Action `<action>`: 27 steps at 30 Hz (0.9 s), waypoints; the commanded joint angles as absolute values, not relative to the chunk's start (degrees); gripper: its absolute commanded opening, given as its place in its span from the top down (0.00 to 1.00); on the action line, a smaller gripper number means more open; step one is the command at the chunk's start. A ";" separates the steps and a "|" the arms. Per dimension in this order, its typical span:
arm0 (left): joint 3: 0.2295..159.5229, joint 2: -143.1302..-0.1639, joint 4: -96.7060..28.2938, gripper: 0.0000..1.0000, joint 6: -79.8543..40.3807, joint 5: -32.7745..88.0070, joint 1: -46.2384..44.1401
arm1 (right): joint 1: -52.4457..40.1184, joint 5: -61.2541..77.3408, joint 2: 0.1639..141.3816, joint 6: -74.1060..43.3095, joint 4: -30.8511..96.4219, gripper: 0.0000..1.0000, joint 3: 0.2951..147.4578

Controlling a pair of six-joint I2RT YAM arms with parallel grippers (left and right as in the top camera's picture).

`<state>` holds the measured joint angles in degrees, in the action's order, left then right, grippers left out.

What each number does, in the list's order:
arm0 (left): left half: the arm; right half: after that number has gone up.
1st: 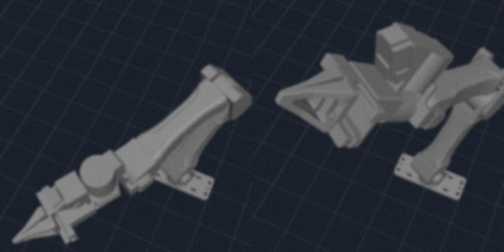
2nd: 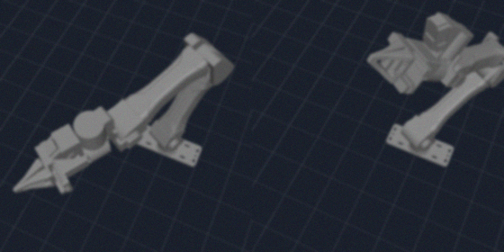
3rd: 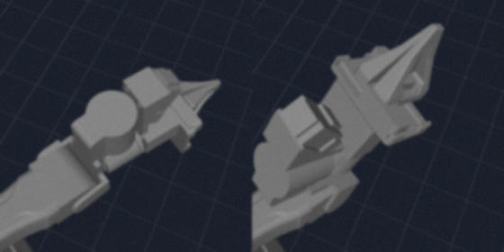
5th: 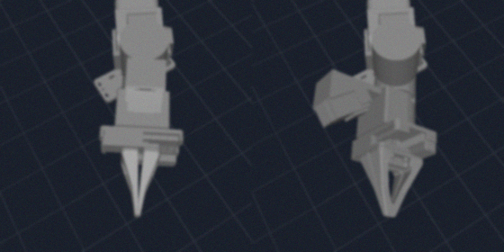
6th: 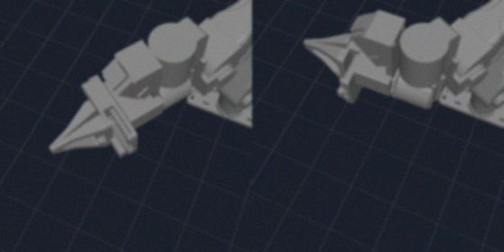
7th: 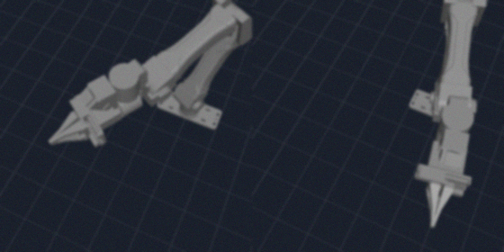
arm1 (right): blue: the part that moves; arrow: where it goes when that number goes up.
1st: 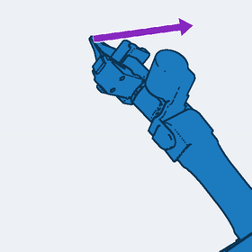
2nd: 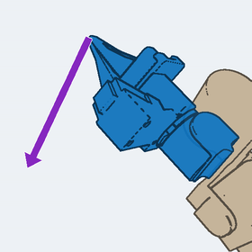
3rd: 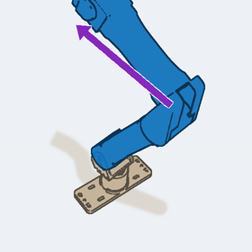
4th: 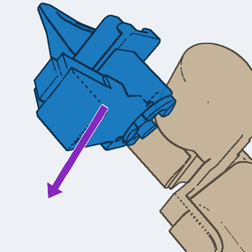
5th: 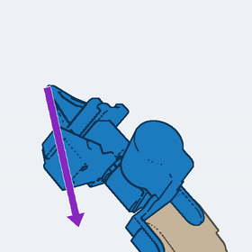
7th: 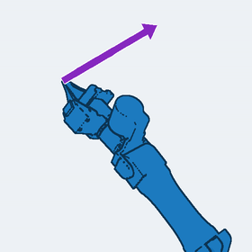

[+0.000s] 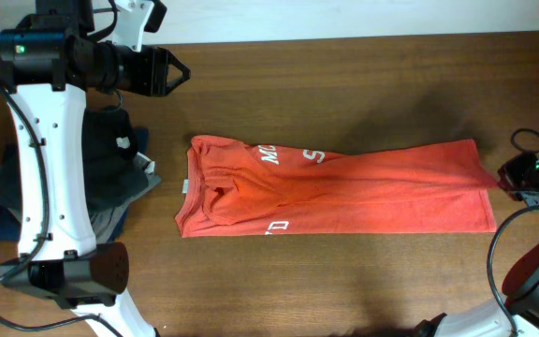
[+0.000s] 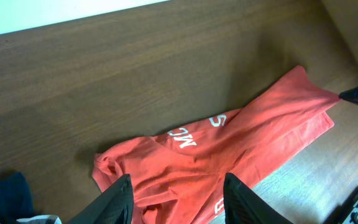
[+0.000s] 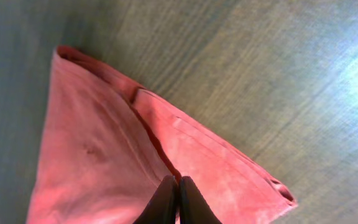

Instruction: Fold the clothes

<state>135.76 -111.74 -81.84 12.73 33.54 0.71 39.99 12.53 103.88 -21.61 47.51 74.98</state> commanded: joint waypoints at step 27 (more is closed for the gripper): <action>136.09 -108.88 -80.64 0.40 13.85 33.17 0.82 | 40.69 20.51 111.11 13.54 37.23 0.06 74.91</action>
